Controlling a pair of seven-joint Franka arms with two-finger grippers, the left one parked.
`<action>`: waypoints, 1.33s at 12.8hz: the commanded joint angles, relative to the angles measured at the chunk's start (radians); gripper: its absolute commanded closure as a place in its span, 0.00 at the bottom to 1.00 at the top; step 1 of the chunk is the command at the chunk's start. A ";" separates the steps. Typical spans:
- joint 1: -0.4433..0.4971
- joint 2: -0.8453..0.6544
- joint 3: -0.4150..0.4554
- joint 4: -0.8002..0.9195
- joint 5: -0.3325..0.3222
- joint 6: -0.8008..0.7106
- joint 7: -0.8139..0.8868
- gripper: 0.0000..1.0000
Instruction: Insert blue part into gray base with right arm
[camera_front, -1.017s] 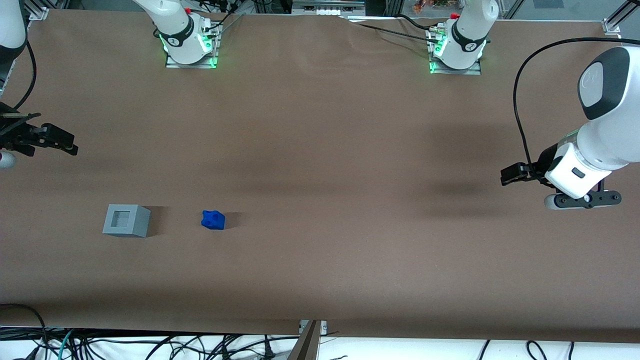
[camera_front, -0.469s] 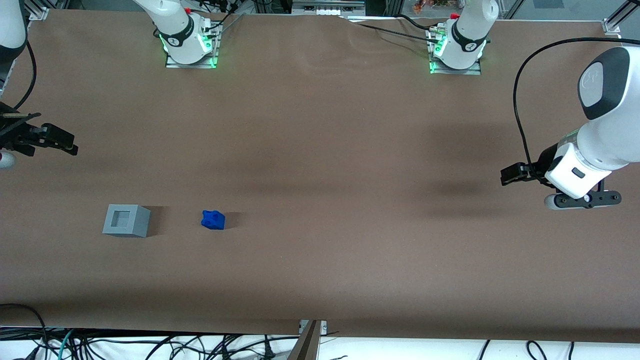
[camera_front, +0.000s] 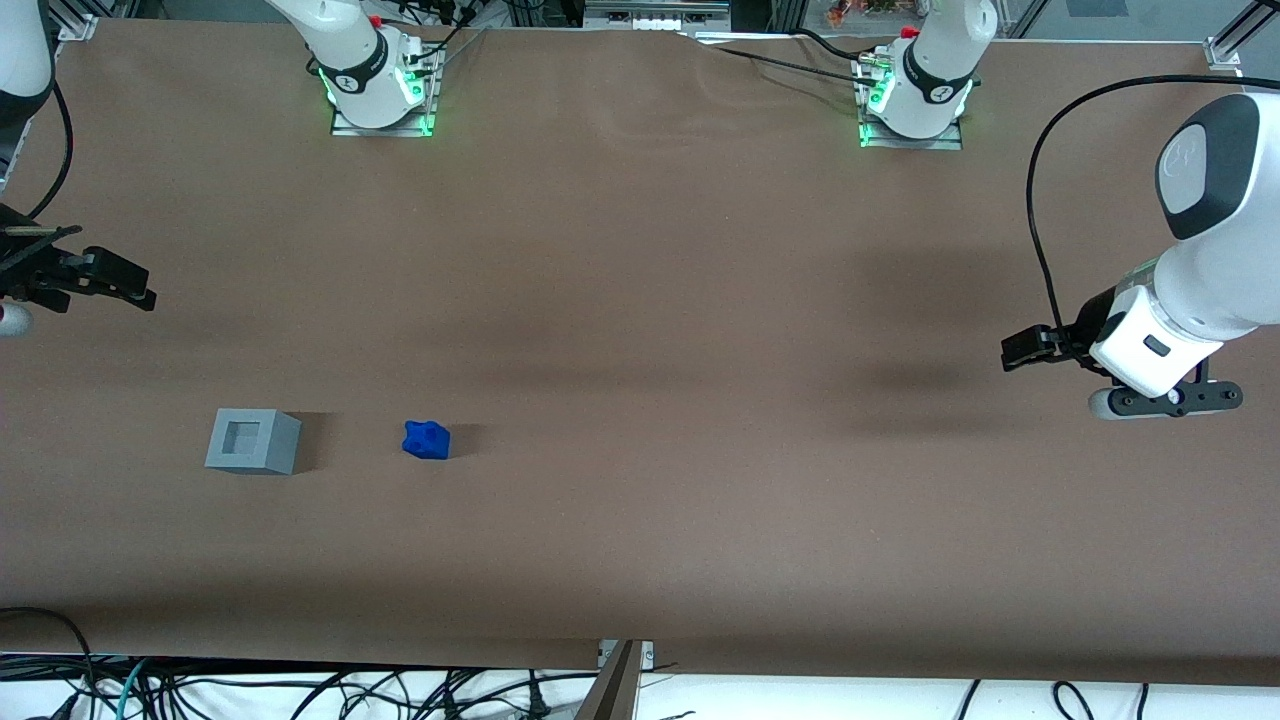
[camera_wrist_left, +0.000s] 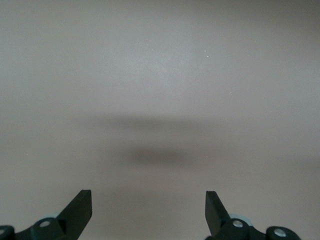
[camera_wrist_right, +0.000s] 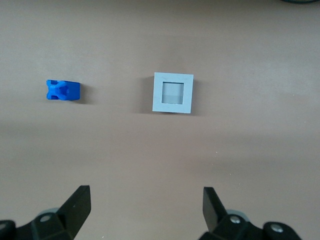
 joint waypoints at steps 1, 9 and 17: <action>-0.011 -0.005 0.012 0.009 0.009 -0.010 0.007 0.01; -0.011 -0.005 0.012 0.009 0.007 -0.010 0.008 0.01; 0.039 0.064 0.015 0.008 0.010 0.022 0.002 0.01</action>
